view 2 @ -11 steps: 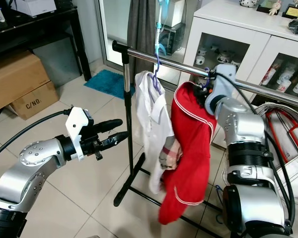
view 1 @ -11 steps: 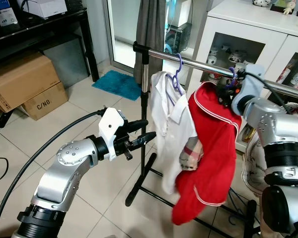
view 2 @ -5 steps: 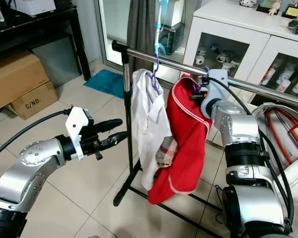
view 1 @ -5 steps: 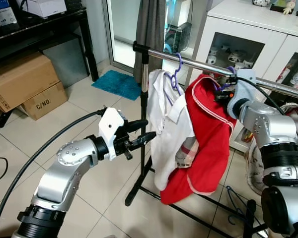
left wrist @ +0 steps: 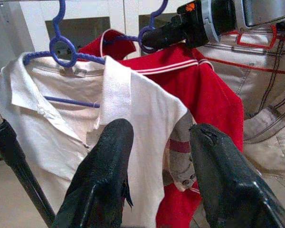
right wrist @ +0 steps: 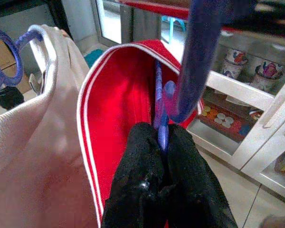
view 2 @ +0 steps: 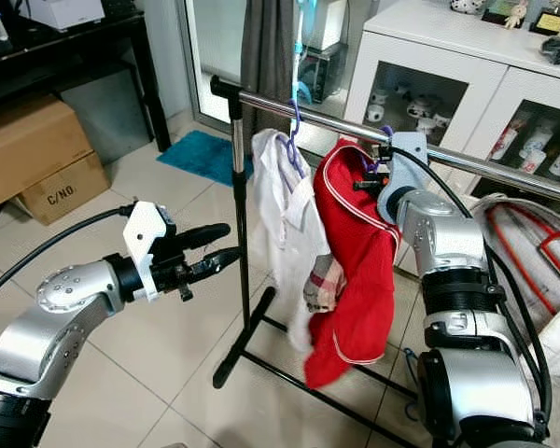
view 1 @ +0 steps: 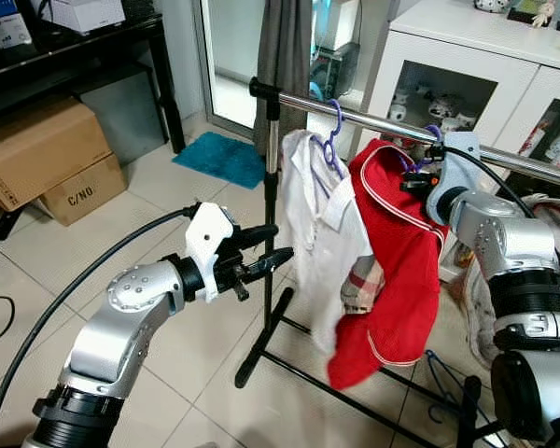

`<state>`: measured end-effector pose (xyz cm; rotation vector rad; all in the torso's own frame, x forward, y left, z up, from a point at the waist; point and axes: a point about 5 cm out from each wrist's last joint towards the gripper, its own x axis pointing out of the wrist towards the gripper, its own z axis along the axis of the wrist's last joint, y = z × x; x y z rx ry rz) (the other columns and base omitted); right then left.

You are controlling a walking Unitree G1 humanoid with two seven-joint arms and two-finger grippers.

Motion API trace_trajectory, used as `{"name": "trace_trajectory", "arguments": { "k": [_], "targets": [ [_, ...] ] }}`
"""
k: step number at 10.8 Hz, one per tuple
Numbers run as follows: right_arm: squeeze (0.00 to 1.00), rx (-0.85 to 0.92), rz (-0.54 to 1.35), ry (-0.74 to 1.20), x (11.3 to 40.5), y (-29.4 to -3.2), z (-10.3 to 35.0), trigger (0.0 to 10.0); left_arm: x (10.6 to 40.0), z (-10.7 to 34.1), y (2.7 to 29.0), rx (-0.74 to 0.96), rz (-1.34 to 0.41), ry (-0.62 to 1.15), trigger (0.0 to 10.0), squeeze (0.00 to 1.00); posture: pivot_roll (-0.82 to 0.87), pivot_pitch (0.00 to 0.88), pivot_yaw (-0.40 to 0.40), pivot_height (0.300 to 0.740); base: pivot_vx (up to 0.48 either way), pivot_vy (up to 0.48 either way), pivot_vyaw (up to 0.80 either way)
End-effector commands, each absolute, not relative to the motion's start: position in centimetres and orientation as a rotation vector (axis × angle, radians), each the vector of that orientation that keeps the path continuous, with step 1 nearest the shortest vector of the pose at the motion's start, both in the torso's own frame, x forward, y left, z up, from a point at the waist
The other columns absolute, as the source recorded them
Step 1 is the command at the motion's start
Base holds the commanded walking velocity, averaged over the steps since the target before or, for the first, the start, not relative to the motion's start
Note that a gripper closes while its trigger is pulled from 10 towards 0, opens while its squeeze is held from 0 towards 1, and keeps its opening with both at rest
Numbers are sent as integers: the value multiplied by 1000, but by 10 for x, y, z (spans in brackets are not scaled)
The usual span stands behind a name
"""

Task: Hang hanger

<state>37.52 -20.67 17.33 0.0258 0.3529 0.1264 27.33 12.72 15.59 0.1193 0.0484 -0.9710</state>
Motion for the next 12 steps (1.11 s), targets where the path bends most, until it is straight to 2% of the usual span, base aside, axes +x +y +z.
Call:
{"name": "trace_trajectory", "arguments": {
  "k": [1,4,6,7,9,12],
  "targets": [
    [0,17,127,329,379,-205,180,0,274,155,125,133,-974,48,10000,0,-153,0,-39,740,0,0,0],
    [0,11,133,301,378,-206,185,0,275,155,126,141,-958,43,10000,0,-150,0,-42,740,0,0,0],
    [0,-34,139,193,368,-213,203,0,291,156,136,210,-722,5,10000,0,-148,0,-34,740,0,0,0],
    [0,-34,138,189,366,-214,204,0,292,156,136,218,-707,-4,10000,0,-148,0,-34,740,0,0,0],
    [0,-45,172,172,346,-212,207,0,290,153,138,217,-637,-4,10000,0,-149,0,-13,740,0,0,0],
    [0,-33,199,257,305,-199,166,0,293,150,134,208,-589,-2,10000,0,-163,0,-4,740,0,0,0]
  ]
}}
